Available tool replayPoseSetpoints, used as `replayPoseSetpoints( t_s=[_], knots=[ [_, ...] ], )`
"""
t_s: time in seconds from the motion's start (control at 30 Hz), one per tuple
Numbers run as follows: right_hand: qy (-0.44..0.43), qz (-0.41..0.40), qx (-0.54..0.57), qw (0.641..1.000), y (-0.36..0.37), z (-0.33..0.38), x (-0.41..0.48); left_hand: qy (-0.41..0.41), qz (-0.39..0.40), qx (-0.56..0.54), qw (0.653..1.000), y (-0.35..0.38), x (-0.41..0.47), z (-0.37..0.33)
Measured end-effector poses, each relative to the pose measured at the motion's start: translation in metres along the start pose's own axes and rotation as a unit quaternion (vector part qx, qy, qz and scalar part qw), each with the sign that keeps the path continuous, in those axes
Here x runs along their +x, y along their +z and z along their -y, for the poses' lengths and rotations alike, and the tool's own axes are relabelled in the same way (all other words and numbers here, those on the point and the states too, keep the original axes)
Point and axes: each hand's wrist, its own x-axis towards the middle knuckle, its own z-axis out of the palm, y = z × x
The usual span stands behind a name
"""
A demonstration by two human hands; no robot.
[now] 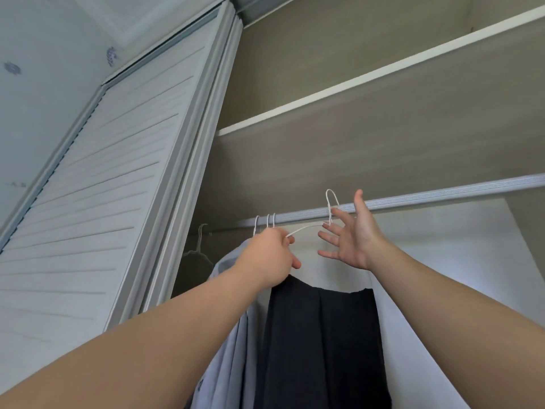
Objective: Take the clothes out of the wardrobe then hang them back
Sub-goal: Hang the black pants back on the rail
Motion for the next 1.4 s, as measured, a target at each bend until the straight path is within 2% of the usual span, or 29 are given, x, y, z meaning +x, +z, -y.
replayPoseSetpoints(
  t_s=[0.17, 0.7, 0.77, 0.83, 0.87, 0.9, 0.93, 0.97, 1.0, 1.03, 1.1, 1.17, 1.27, 1.4],
  knots=[
    [-0.001, 0.027, 0.007, 1.000, -0.009, -0.006, 0.009, -0.006, -0.024, 0.019, 1.000, 0.003, 0.004, 0.010],
    [0.043, 0.049, 0.009, 0.998, -0.036, -0.018, 0.014, -0.015, 0.016, 0.098, 0.995, 0.016, 0.005, -0.006],
    [0.039, 0.046, -0.013, 0.998, -0.044, -0.023, 0.015, -0.019, 0.013, 0.097, 0.995, 0.020, 0.004, -0.005],
    [-0.020, -0.010, -0.128, 0.991, -0.047, -0.027, 0.013, -0.011, 0.002, 0.108, 0.994, 0.021, 0.005, -0.006],
    [-0.091, -0.057, -0.247, 0.963, -0.049, -0.031, 0.012, -0.006, 0.002, 0.124, 0.992, 0.022, 0.006, -0.006],
    [-0.182, -0.115, -0.380, 0.899, -0.052, -0.037, 0.012, 0.003, 0.005, 0.149, 0.989, 0.023, 0.007, -0.006],
    [-0.264, -0.153, -0.493, 0.815, -0.056, -0.044, 0.012, 0.011, 0.006, 0.179, 0.984, 0.024, 0.008, -0.007],
    [-0.316, -0.162, -0.555, 0.752, -0.057, -0.050, 0.012, 0.019, 0.004, 0.205, 0.979, 0.024, 0.008, -0.008],
    [-0.323, -0.150, -0.564, 0.745, -0.057, -0.056, 0.014, 0.022, 0.004, 0.226, 0.974, 0.025, 0.009, -0.008],
    [-0.300, -0.131, -0.538, 0.777, -0.054, -0.060, 0.015, 0.025, 0.008, 0.243, 0.970, 0.026, 0.009, -0.010],
    [-0.205, -0.088, -0.451, 0.864, -0.046, -0.066, 0.021, 0.029, 0.019, 0.286, 0.958, 0.027, 0.009, -0.010],
    [-0.140, -0.055, -0.368, 0.917, -0.036, -0.068, 0.028, 0.034, 0.033, 0.343, 0.938, 0.029, 0.006, -0.010],
    [-0.129, -0.063, -0.315, 0.938, -0.025, -0.072, 0.041, 0.053, 0.056, 0.407, 0.910, 0.032, 0.002, -0.006],
    [-0.127, -0.056, -0.305, 0.942, -0.014, -0.088, 0.058, 0.051, 0.056, 0.457, 0.886, 0.027, -0.002, -0.001]
  ],
)
